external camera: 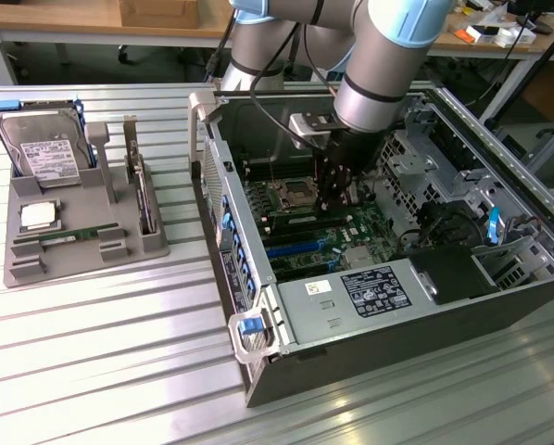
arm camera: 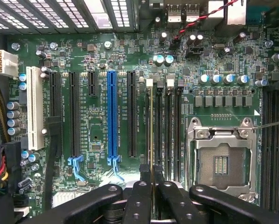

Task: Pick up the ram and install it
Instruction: 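Insert the ram into the slot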

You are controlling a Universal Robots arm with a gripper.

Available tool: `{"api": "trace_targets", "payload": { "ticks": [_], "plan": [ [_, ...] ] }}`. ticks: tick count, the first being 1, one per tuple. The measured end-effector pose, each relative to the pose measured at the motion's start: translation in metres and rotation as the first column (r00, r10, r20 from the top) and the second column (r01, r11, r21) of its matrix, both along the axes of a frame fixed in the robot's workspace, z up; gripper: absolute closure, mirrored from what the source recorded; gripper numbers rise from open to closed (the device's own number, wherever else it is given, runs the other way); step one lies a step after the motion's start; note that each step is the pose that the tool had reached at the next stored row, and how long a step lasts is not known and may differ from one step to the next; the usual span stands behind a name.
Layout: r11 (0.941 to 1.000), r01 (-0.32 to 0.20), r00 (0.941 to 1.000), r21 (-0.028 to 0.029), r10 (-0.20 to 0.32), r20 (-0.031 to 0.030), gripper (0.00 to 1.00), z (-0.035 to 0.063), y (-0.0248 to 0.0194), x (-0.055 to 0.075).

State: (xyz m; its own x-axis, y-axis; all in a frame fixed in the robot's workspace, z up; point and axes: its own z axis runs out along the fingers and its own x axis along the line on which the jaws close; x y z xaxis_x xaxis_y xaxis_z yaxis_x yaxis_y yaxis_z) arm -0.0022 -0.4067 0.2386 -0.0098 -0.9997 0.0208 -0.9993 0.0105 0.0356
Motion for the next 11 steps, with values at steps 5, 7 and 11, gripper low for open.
{"api": "trace_targets", "payload": {
  "ticks": [5,7,11],
  "plan": [
    [1.0,0.0,1.0,-0.0001,0.0,0.0,0.87,-0.0018,0.0004,-0.0004],
    [1.0,0.0,1.0,-0.0001,0.0,0.0,0.87,-0.0034,0.0004,-0.0005],
    [1.0,0.0,1.0,0.0,0.0,0.0,0.87,-0.0039,0.0004,-0.0005]
  ]
}}
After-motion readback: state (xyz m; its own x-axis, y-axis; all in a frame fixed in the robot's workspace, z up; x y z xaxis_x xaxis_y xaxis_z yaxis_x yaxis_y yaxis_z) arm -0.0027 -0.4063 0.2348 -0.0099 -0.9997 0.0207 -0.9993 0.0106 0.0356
